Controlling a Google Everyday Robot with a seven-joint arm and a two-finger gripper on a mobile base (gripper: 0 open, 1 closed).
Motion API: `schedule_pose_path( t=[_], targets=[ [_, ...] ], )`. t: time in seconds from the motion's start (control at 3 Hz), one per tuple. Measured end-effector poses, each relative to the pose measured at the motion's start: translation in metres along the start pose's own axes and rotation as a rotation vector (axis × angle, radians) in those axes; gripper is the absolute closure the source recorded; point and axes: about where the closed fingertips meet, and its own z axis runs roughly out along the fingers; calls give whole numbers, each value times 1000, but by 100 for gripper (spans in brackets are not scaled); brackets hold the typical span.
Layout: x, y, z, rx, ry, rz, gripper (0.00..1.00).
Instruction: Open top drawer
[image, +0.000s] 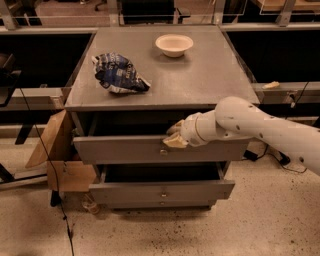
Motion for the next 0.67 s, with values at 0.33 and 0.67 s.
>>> schedule_pose_path(
  t=[0.33, 0.67],
  targets=[
    [1, -1, -1, 0, 0, 0, 93],
    [14, 11, -17, -37, 13, -27, 74]
  ],
)
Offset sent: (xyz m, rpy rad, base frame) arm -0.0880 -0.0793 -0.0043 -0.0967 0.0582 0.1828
